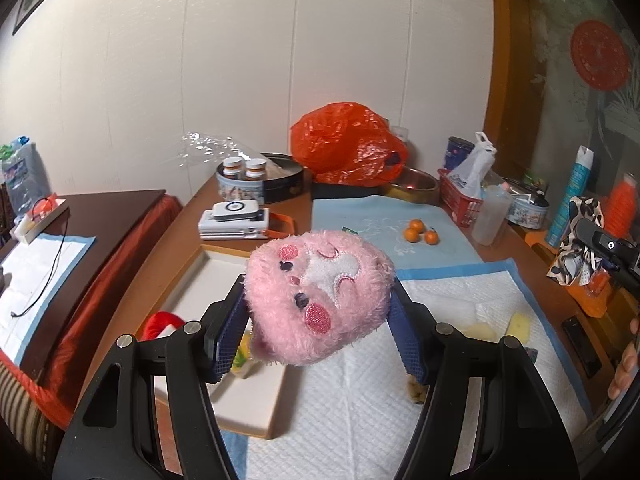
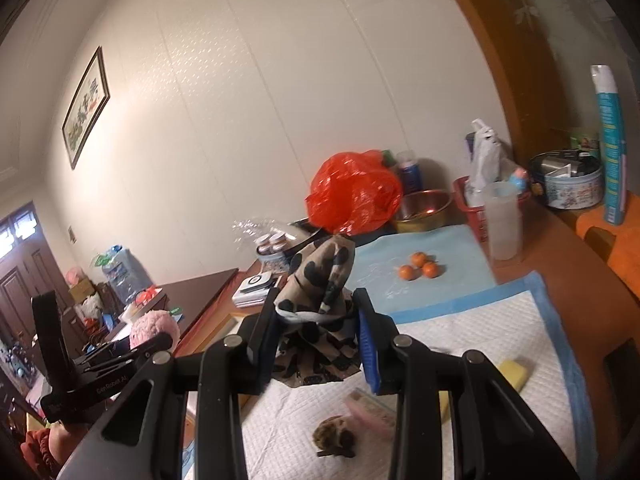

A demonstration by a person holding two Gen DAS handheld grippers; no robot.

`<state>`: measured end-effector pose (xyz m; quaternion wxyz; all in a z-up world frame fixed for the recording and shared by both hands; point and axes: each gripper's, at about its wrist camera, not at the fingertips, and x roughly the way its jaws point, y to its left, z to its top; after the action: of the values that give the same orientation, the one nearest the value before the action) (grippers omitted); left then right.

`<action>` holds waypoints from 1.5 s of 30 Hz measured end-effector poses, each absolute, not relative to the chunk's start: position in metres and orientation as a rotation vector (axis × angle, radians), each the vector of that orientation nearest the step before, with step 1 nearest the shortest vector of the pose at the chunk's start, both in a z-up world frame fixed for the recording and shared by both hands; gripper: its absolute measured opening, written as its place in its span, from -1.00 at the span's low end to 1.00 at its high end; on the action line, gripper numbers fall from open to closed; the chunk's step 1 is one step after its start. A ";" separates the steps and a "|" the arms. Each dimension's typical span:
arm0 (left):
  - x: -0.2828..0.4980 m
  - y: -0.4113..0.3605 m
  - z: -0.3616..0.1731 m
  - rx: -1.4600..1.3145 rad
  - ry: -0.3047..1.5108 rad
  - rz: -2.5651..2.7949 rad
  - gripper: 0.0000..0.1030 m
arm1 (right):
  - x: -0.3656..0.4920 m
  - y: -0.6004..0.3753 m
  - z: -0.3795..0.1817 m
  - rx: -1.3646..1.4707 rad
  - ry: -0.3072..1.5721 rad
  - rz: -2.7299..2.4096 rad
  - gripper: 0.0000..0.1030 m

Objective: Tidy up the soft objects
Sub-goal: 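Carry the pink ball and patterned cloth to the tray and release both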

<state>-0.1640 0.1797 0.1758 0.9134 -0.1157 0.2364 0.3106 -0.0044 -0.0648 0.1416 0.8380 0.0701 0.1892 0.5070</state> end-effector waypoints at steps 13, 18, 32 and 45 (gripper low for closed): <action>-0.198 0.199 0.178 -0.242 0.479 0.682 0.28 | -0.029 -0.034 0.141 0.141 0.405 1.114 -0.33; -0.210 0.206 0.178 -0.243 0.473 0.692 0.28 | -0.036 -0.025 0.142 0.138 0.401 1.126 -0.32; -0.241 0.226 0.177 -0.254 0.461 0.726 0.28 | -0.056 0.004 0.142 0.114 0.402 1.164 -0.32; -0.267 0.253 0.171 -0.280 0.461 0.764 0.28 | -0.075 0.052 0.131 0.024 0.433 1.179 -0.32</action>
<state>-0.2673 0.2531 0.1713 0.8927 -0.1349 0.2222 0.3681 -0.0749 0.0518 0.1307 0.8092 0.0112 0.2027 0.5513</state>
